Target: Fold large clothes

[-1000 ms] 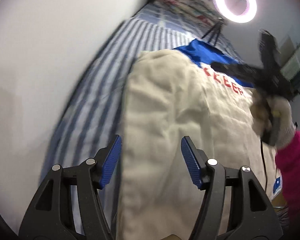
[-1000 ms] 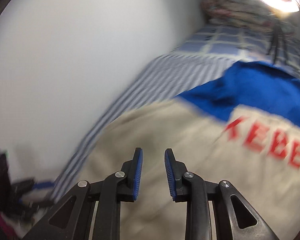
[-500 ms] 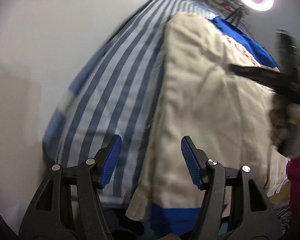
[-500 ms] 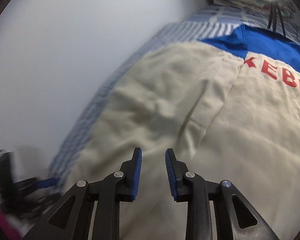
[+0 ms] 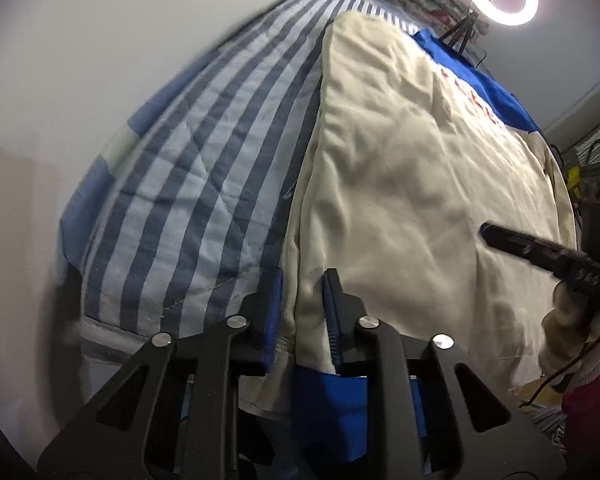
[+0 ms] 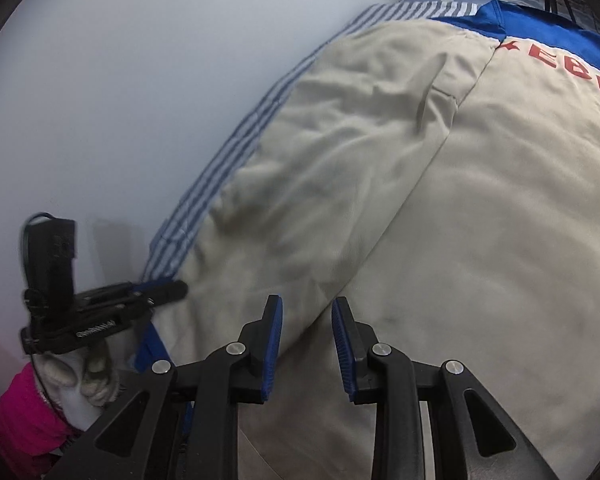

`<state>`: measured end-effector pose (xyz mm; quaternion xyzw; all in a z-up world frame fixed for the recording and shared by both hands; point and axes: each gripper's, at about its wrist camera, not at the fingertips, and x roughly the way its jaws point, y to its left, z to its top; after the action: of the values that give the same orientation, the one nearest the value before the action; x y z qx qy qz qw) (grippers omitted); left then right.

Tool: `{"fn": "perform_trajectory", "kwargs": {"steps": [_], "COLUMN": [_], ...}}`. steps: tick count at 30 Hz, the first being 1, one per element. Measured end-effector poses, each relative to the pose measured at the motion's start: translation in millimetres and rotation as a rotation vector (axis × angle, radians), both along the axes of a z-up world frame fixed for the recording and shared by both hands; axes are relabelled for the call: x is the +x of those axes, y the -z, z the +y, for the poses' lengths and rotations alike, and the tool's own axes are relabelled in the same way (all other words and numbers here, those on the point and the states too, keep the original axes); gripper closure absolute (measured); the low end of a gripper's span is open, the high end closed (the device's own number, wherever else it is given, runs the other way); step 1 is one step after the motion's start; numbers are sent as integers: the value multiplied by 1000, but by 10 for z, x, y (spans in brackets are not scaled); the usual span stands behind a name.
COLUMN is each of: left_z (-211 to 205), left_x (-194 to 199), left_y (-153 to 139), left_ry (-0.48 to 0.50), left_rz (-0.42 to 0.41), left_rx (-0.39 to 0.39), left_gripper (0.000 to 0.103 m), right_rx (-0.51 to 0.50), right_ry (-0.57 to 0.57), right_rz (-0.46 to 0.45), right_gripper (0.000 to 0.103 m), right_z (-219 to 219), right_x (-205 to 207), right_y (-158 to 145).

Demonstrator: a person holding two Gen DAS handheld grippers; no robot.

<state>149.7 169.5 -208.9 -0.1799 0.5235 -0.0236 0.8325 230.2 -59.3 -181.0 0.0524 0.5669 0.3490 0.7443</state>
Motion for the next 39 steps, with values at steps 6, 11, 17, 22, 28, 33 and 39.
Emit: {"fn": "perform_trajectory", "kwargs": {"steps": [6, 11, 17, 22, 28, 33, 39], "left_z": [-244, -505, -585, -635, -749, -889, -1278], "left_x": [-141, -195, -168, -142, -109, -109, -114], "left_y": [-318, -484, -517, -505, -496, -543, -679], "left_ry": [35, 108, 135, 151, 171, 205, 286], "left_rz": [-141, -216, -229, -233, -231, -244, -284], "left_rx": [14, 50, 44, 60, 81, 98, 138], "left_gripper": [96, 96, 97, 97, 97, 98, 98], "right_rx": [16, 5, -83, -252, -188, -32, 127], "right_ry": [35, 11, -22, -42, -13, 58, 163], "right_rz": [-40, -51, -41, -50, -14, 13, 20], "right_gripper": [56, 45, 45, 67, 99, 101, 101], "right_z": [122, 502, 1111, 1433, 1272, 845, 284], "right_x": [131, 450, 733, 806, 827, 834, 812], "right_y": [-299, -545, -482, -188, -68, -185, -312]}}
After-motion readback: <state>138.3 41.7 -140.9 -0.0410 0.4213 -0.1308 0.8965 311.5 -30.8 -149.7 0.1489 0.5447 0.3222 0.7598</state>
